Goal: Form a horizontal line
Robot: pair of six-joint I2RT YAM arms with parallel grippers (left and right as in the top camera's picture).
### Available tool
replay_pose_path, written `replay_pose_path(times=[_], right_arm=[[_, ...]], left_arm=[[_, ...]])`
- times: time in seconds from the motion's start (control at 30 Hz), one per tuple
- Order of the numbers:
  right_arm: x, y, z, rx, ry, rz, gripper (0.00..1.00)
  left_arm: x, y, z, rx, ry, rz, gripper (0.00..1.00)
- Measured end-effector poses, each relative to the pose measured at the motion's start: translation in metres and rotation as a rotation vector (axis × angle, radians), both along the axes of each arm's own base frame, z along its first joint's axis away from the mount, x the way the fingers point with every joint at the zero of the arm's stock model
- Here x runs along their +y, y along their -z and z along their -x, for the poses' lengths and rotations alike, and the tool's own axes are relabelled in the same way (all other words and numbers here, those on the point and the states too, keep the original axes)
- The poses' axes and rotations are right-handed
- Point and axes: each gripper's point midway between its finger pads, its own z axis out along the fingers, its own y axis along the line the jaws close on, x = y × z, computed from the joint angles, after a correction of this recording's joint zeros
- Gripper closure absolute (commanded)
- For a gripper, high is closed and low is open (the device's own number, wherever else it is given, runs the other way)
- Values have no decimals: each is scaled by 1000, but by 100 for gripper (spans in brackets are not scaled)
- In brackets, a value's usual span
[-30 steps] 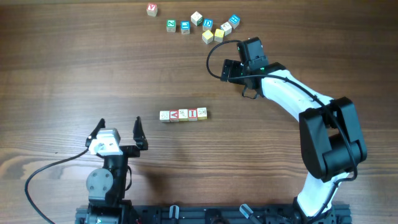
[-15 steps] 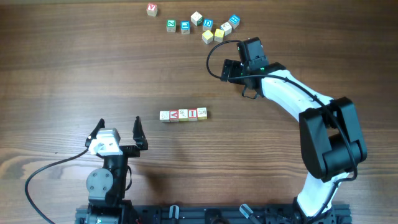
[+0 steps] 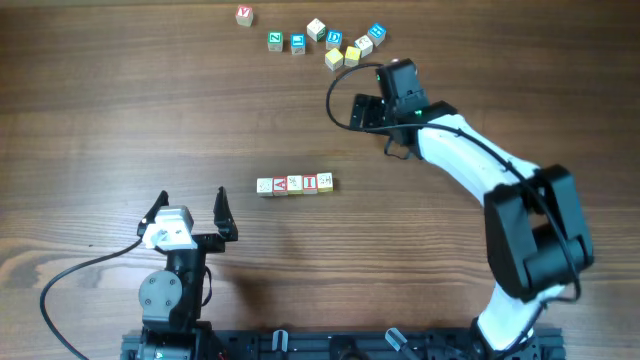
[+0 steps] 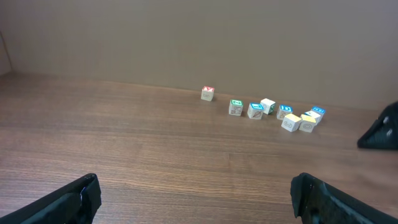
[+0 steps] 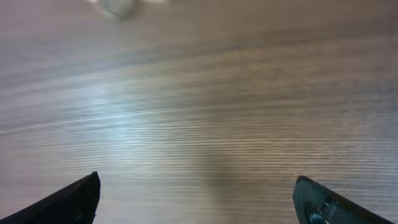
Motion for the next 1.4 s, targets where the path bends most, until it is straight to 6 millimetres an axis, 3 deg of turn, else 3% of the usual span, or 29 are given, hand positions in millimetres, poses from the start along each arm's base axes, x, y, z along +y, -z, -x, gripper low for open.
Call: replay_pose_path(times=[0.07, 0.13, 0.2, 0.27, 0.3, 0.4, 0.47, 0.53, 0.67, 0.8, 0.83, 0.9, 0.93, 1.03, 1.13, 1.3, 1.4], right_arm=[[17, -54, 5, -106, -37, -46, 0], [27, -142, 19, -282, -67, -128, 0], [15, -226, 42, -456, -65, -206, 0], [2, -285, 67, -587, -61, -265, 1], [-12, -331, 94, -698, -59, -314, 0], [-31, -379, 132, -823, -56, -371, 0], [-41, -398, 153, -877, -56, -396, 0], [-44, -395, 159, -859, -56, -387, 0], [-49, -310, 168, -551, -60, -246, 0], [-53, -288, 177, -598, -59, -268, 0], [-56, -266, 182, -596, -59, -267, 0], [-57, -247, 183, -625, -57, -279, 0], [-62, -214, 190, -585, -52, -259, 0], [-80, -167, 199, -587, -6, -244, 0], [-97, -153, 203, -656, 44, -253, 0], [-104, -152, 211, -751, 59, -284, 0], [-108, -139, 214, -766, 69, -285, 1]], left_arm=[[0, 0, 0, 0, 0, 0, 0], [0, 0, 0, 0, 0, 0, 0], [0, 0, 0, 0, 0, 0, 0], [0, 0, 0, 0, 0, 0, 0], [0, 0, 0, 0, 0, 0, 0], [0, 0, 0, 0, 0, 0, 0], [0, 0, 0, 0, 0, 0, 0], [0, 0, 0, 0, 0, 0, 0], [0, 0, 0, -1, 0, 0, 0], [0, 0, 0, -1, 0, 0, 0], [0, 0, 0, 0, 0, 0, 0], [0, 0, 0, 0, 0, 0, 0], [0, 0, 0, -1, 0, 0, 0], [0, 0, 0, 0, 0, 0, 0], [0, 0, 0, 0, 0, 0, 0], [0, 0, 0, 0, 0, 0, 0], [0, 0, 0, 0, 0, 0, 0]])
